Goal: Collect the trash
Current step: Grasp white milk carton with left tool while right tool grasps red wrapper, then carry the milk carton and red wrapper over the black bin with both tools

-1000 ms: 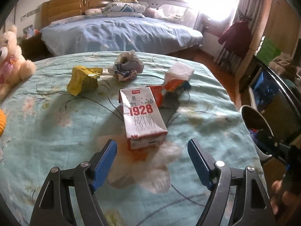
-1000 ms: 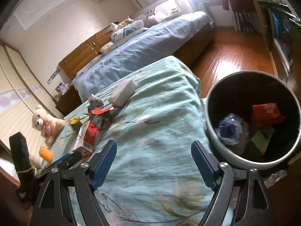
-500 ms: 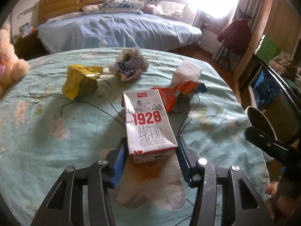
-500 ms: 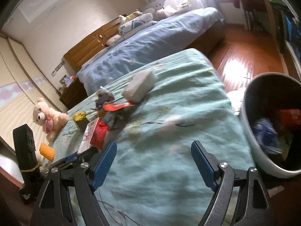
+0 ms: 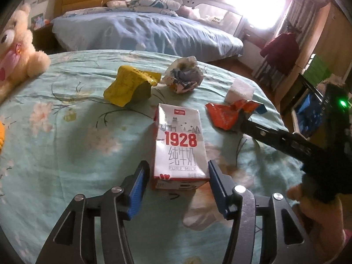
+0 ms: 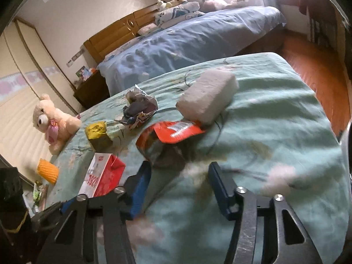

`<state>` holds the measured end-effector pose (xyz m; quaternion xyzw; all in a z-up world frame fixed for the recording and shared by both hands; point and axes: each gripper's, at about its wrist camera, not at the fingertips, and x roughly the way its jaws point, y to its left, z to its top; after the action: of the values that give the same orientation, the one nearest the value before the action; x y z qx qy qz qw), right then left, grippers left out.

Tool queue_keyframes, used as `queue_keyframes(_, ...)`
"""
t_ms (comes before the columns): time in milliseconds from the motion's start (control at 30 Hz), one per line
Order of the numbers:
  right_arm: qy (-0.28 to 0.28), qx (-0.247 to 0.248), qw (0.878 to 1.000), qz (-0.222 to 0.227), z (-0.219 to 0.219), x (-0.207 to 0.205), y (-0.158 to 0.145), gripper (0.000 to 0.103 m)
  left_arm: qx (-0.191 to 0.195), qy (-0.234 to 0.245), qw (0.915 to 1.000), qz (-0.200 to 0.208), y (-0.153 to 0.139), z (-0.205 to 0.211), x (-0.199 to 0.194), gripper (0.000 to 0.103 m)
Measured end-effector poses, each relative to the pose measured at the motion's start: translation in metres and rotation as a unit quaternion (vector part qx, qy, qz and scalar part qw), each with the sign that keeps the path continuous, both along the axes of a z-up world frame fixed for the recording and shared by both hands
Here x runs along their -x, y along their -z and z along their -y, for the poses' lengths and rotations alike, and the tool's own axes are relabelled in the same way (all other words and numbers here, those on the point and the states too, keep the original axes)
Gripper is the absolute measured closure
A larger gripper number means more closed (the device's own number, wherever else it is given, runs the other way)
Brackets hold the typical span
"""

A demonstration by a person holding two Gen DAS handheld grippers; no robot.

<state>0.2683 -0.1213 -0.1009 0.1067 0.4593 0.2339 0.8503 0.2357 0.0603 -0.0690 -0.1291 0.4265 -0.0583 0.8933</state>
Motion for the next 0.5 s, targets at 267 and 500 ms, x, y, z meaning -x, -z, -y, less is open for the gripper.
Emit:
queue_keyframes(267, -0.004, -0.015, 1.000, -0.008, 0.001, -0.007, 0.006, 0.101, -0.013, 0.017, 0.9998, 0.003, 0.001, 0.011, -0.007, 0.051)
queue_keyframes(500, -0.006, -0.027, 1.000, 0.005, 0.018, 0.017, -0.002, 0.103, -0.009, 0.011, 0.9997, 0.019, -0.002, 0.010, -0.001, 0.052)
